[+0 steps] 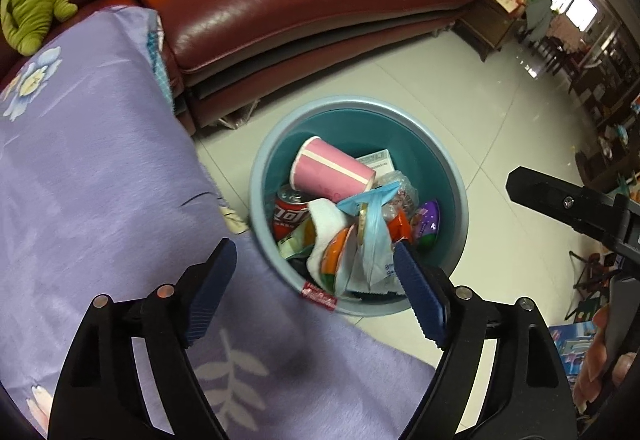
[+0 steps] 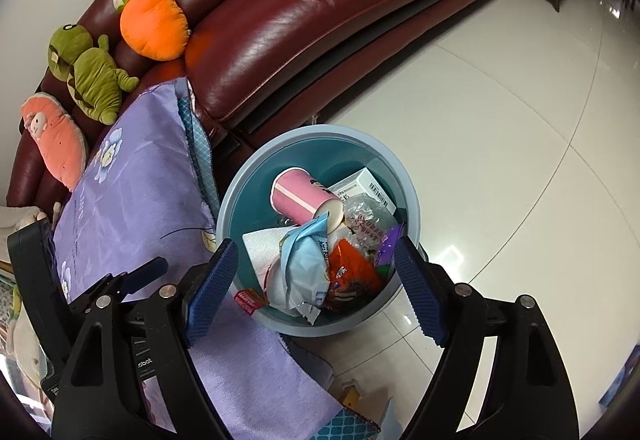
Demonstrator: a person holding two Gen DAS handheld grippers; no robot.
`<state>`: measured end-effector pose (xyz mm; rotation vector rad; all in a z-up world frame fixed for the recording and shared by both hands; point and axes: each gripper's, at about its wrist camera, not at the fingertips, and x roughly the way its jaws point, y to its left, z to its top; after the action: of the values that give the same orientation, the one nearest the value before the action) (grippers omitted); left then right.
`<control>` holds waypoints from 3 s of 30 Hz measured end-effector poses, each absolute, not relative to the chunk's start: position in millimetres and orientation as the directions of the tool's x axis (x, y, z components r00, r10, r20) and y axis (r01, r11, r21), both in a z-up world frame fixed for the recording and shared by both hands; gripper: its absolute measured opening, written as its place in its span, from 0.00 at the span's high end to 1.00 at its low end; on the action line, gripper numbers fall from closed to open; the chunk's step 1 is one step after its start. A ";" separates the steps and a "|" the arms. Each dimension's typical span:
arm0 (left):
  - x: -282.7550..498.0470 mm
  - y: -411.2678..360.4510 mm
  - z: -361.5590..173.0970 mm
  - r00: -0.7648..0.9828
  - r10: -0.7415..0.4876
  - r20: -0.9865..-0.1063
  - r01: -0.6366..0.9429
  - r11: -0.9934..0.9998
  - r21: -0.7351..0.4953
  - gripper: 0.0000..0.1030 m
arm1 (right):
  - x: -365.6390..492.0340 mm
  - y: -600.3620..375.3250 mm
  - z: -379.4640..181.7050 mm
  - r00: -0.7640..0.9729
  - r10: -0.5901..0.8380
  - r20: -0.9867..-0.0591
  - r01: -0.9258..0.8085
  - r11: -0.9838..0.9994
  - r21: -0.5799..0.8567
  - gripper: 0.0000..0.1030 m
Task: Collect trash
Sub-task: 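Open both tools to drop the white-red cup into the bin, then move both open tools back to the table toward the Swisse bottle, then close right tool on Swisse bottle while left tool closes on candy wrapper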
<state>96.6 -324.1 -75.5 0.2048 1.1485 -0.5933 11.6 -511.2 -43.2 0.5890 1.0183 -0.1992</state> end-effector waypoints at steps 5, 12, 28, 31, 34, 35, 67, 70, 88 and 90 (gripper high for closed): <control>92.3 -300.3 -65.9 0.287 -0.344 -0.894 0.507 0.846 -0.163 0.20 | 6.1 -495.8 -30.5 0.529 0.107 -0.842 0.400 0.843 0.358 0.25; 83.8 -265.7 -46.5 0.323 -0.363 -0.874 0.473 0.862 -0.183 0.19 | 0.1 -469.1 -10.3 0.543 0.098 -0.834 0.374 0.861 0.344 0.25; 68.4 -149.1 -14.4 0.438 -0.357 -0.825 0.338 0.916 -0.218 0.16 | 11.3 -370.6 18.9 0.540 0.143 -0.829 0.237 0.920 0.313 0.25; 68.1 -114.6 -10.6 0.463 -0.341 -0.818 0.286 0.931 -0.225 0.16 | 21.0 -337.6 27.0 0.539 0.163 -0.826 0.178 0.937 0.301 0.25; 67.2 -78.6 -5.1 0.489 -0.323 -0.810 0.233 0.943 -0.236 0.16 | 29.3 -306.2 33.7 0.533 0.178 -0.827 0.126 0.950 0.286 0.25; 66.6 -67.0 -3.0 0.497 -0.316 -0.808 0.219 0.947 -0.235 0.16 | 32.5 -297.7 35.6 0.529 0.183 -0.828 0.111 0.953 0.282 0.25; 7.4 270.1 -12.6 0.633 -0.052 -0.772 -0.391 0.839 -0.377 0.14 | 96.0 21.8 15.9 0.299 0.336 -0.893 -0.380 0.900 0.212 0.25; 5.3 300.1 -26.1 0.616 -0.048 -0.786 -0.463 0.785 -0.411 0.14 | 105.8 49.6 2.0 0.249 0.367 -0.896 -0.410 0.878 0.246 0.25; 51.2 304.2 -37.6 0.554 -0.053 -0.831 -0.470 0.804 -0.365 0.14 | 142.0 91.2 -46.2 0.136 0.488 -0.862 -0.430 0.813 0.393 0.54; 64.0 295.4 -36.5 0.556 -0.073 -0.828 -0.455 0.807 -0.376 0.14 | 142.7 76.6 -41.9 0.151 0.483 -0.862 -0.416 0.822 0.388 0.59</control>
<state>64.0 295.4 -36.5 -0.6119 0.9690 0.2428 142.7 76.6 -41.9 0.0627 1.2639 0.6461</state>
